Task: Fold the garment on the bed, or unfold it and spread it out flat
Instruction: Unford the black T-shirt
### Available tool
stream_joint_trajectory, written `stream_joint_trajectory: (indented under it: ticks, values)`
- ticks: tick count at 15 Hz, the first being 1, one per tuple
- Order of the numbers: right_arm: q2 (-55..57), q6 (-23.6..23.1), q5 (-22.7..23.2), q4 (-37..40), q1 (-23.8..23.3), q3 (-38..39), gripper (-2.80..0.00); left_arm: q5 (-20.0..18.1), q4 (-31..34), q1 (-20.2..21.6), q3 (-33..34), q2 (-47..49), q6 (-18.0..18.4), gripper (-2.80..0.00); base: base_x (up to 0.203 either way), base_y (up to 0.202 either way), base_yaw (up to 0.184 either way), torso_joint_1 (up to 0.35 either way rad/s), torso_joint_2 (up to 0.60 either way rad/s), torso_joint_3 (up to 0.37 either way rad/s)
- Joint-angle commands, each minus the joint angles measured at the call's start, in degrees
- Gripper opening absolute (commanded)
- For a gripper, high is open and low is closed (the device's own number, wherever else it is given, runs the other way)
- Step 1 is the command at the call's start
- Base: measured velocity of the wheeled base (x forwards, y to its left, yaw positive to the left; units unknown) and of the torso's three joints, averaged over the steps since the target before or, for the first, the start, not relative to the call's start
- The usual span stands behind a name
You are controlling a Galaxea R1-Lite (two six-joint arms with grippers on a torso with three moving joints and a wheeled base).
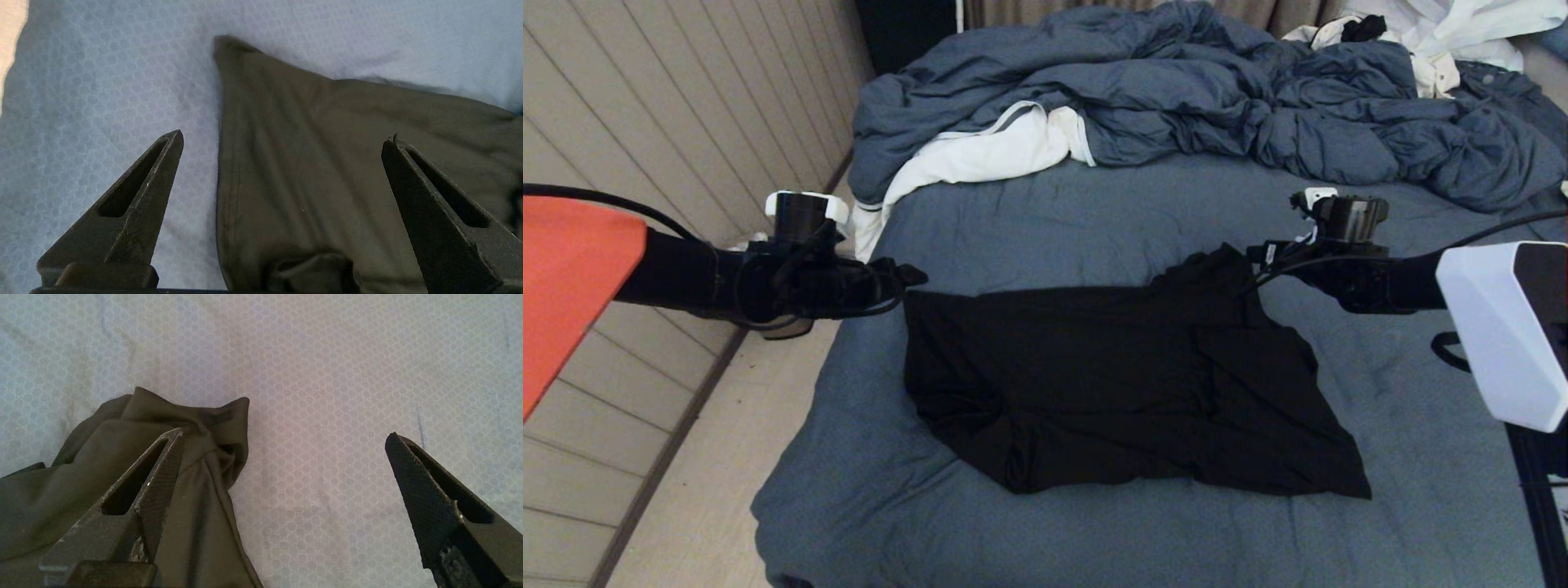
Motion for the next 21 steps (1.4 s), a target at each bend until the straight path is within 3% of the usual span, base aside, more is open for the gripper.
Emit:
stream_joint_trajectory:
  ticks: [1, 2, 5, 6, 10, 14, 18, 21]
  values:
    - [0.19, 0.0, -0.05, -0.19, 0.04, 0.23, 0.0, -4.62, 1.72, 1.24, -0.79, 0.24, -0.14, 0.0, 0.0, 0.0, 0.0, 0.0, 0.0, 0.0]
    - [0.19, 0.0, -0.05, -0.2, 0.04, 0.24, 0.0, -6.2, 2.25, 2.08, -1.61, 0.9, -0.38, 0.0, 0.0, 0.0, 0.0, 0.0, 0.0, 0.0]
    - [0.36, 0.0, -0.05, -0.11, 0.04, 0.24, 0.0, -5.93, 2.58, 2.46, -1.0, -1.14, -0.03, 0.0, 0.0, 0.0, 0.0, 0.0, 0.0, 0.0]
    - [0.45, 0.02, -0.05, -0.13, 0.11, 0.24, 0.0, -5.46, 2.94, 1.99, 0.64, -1.7, 0.26, -2.8, 0.0, 0.0, 0.0, 0.0, 0.0, 0.0]
    - [-0.23, 0.08, 0.08, 0.06, 0.21, 1.33, 0.0, -2.06, 2.74, -6.48, 7.28, -4.8, 0.98, -2.8, 0.0, 0.0, 0.0, 0.0, 0.0, 0.0]
    - [-4.53, 0.42, 0.21, 0.34, 3.23, 7.98, 0.0, 9.72, 0.38, -17.13, 8.3, 0.43, 0.77, -2.8, 0.0, 0.0, 0.0, 0.0, 0.0, 0.0]
    - [-7.95, 0.52, 0.21, 0.05, 10.24, 17.56, 0.0, 12.66, -2.16, -20.69, 6.84, 6.66, 0.75, -2.8, 0.0, 0.0, 0.0, 0.0, 0.0, 0.0]
    - [-7.17, 0.77, 0.22, -0.03, 12.36, 19.5, 0.0, 17.66, -2.39, -20.97, 5.46, 11.08, 1.03, -2.8, 0.0, 0.0, 0.0, 0.0, 0.0, 0.0]
